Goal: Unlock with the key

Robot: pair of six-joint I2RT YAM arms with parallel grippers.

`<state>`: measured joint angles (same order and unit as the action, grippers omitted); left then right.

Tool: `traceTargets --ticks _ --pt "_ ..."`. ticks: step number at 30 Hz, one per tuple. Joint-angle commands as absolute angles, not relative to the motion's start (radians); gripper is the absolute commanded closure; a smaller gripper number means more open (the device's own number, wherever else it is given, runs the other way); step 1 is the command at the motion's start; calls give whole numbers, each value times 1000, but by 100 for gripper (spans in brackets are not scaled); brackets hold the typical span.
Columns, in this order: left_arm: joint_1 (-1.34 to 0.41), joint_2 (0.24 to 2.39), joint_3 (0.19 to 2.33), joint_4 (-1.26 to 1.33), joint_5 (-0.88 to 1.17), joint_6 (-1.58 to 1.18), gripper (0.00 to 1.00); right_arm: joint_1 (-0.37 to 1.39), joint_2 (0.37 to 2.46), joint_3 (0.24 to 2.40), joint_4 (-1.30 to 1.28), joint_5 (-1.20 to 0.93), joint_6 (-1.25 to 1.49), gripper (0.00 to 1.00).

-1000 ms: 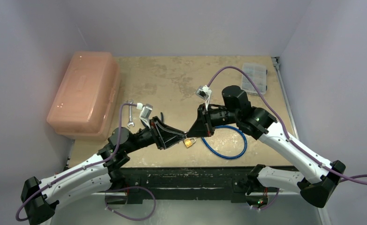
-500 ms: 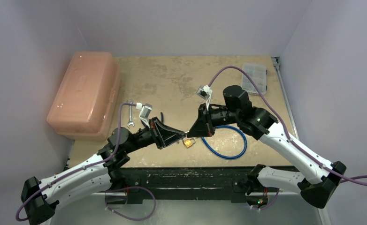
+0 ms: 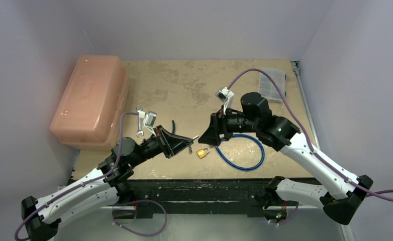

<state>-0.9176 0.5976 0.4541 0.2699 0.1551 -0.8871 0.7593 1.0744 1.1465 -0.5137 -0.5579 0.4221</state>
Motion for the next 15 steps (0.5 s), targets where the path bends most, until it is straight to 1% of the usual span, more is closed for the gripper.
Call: traceTargets --ticks 1,4,6,7,8,12,15 --pt "-919 575 543 115 21 -833 100 761 1038 1199 -551 -192 501 27" --pt "-919 565 582 -35 -54 -800 100 759 1035 1197 -591 -19 598 27" --pt "-919 571 615 -121 -80 -771 100 758 1033 1182 -605 44 656 18" --pt "-919 577 640 -163 -92 -756 100 759 1034 1170 -610 61 685 9" --pt "-919 584 662 -207 -109 -741 100 759 1033 1153 -610 65 705 2" --pt "-919 603 742 -371 -173 -688 100 759 1040 1080 -584 78 687 1" --pt "-919 604 786 -458 -219 -650 100 759 1072 1025 -577 157 629 1"
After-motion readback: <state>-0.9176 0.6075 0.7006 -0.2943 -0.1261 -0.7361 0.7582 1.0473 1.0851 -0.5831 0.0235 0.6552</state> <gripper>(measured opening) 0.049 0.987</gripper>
